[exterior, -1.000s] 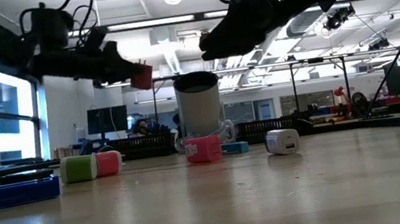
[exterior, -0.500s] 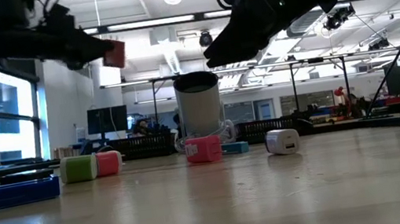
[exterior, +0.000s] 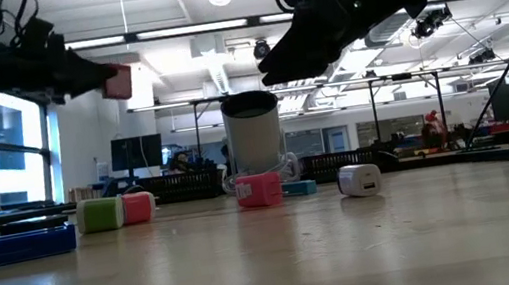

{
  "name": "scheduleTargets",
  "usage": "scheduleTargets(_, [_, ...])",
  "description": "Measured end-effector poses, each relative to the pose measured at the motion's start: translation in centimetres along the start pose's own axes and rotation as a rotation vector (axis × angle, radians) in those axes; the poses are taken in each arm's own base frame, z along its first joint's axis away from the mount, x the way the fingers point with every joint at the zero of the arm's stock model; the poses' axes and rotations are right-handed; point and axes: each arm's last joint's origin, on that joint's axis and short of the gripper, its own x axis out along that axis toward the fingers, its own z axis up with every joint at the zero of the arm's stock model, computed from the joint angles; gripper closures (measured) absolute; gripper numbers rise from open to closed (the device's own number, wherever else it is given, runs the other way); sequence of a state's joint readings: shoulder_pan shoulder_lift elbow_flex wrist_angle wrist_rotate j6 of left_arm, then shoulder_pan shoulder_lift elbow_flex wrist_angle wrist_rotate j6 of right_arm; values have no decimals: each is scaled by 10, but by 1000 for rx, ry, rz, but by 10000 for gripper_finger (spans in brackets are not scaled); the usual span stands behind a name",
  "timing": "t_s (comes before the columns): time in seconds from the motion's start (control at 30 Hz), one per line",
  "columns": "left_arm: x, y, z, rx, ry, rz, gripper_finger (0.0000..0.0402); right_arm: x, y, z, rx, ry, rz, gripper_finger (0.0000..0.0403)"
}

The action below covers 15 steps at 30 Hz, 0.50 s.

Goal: Pick & Place Office items
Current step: Put the red charger adapter into the left black basket

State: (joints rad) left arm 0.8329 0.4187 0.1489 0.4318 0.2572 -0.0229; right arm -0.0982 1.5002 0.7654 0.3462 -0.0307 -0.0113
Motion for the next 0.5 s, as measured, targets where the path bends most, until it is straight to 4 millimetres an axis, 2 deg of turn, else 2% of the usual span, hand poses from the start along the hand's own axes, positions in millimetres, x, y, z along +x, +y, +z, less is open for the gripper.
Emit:
scheduleTargets(0.2, [-3,3,-17,-19,-34,62,285,0,0,3,-1,-31,-1,89])
scheduleTargets(0.5, [9,9,-26,-21,-44,146,285,0,0,5,-5,-55,-2,89])
